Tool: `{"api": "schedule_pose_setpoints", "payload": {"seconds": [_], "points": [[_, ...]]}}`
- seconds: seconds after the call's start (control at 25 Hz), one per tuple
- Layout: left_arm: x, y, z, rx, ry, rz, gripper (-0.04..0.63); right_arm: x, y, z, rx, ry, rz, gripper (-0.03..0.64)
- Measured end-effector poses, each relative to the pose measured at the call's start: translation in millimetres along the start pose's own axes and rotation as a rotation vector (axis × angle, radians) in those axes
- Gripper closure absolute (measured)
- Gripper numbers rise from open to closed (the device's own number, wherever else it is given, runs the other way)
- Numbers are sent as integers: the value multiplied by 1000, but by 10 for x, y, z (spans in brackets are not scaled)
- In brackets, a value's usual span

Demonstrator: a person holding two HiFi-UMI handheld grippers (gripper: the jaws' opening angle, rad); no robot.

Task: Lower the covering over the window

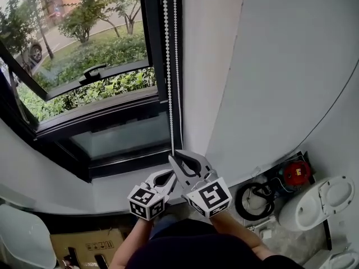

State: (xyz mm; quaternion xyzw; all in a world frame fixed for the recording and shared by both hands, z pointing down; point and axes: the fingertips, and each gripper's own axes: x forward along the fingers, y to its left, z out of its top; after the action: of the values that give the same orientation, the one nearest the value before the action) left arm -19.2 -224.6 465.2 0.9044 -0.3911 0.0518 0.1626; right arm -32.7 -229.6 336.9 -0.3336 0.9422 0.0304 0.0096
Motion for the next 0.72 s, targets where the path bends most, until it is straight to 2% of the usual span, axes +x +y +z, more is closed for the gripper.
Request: {"api": "schedule_pose_setpoints", "payload": {"seconds": [0.16,0.36,0.52,0.72], "points": [[-16,10,-46,24,8,5,583,15,14,-11,-4,17,9,603],[-90,-11,-233,-26,0,-10,583,0,93,-169,28,48,22,603],[-142,-32,-230,0,-17,-23,581,26,156,-155,-17,53,46,604],[-86,-87,-380,13,55,-31,581,34,143,-370,56,117,81,604]]}}
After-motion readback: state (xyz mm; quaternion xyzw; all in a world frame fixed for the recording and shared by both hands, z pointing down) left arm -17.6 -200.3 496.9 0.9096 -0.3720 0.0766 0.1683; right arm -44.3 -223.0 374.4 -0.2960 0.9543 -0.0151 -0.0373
